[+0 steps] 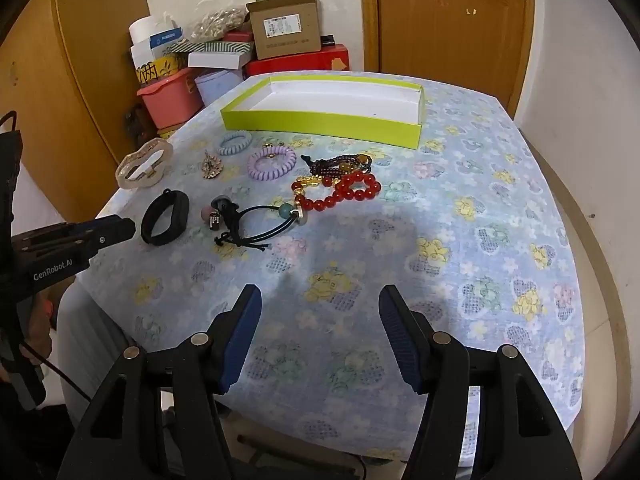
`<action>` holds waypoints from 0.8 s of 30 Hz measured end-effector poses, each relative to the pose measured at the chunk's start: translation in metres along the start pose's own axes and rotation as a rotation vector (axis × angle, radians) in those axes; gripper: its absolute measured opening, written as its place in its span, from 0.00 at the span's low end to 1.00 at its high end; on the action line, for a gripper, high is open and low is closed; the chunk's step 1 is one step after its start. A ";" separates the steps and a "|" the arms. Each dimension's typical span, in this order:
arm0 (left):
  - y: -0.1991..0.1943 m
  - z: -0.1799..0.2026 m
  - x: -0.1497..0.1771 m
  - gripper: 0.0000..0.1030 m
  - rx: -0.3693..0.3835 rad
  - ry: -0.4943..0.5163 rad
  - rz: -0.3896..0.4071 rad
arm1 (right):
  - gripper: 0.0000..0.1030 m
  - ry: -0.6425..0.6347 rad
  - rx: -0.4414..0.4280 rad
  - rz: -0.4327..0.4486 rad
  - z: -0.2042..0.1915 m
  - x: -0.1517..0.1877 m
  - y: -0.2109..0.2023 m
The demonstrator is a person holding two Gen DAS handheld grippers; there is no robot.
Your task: Organize jewelry
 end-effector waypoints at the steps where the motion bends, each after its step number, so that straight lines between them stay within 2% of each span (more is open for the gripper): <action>1: 0.000 0.000 0.000 0.27 0.000 0.000 -0.001 | 0.60 -0.001 0.002 -0.003 0.000 0.000 0.000; 24: -0.003 0.001 0.007 0.27 -0.024 0.021 -0.014 | 0.60 -0.011 -0.001 -0.013 -0.006 0.003 0.000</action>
Point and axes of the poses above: each gripper's, at about its wrist camera, not at the fingertips, and y roughly the way its jaws point, z to its right, x to its underside, the point moved 8 cm from there along y, roughly the way its jaws point, and after that the axes turned 9 degrees about y, right-handed, at the moved point
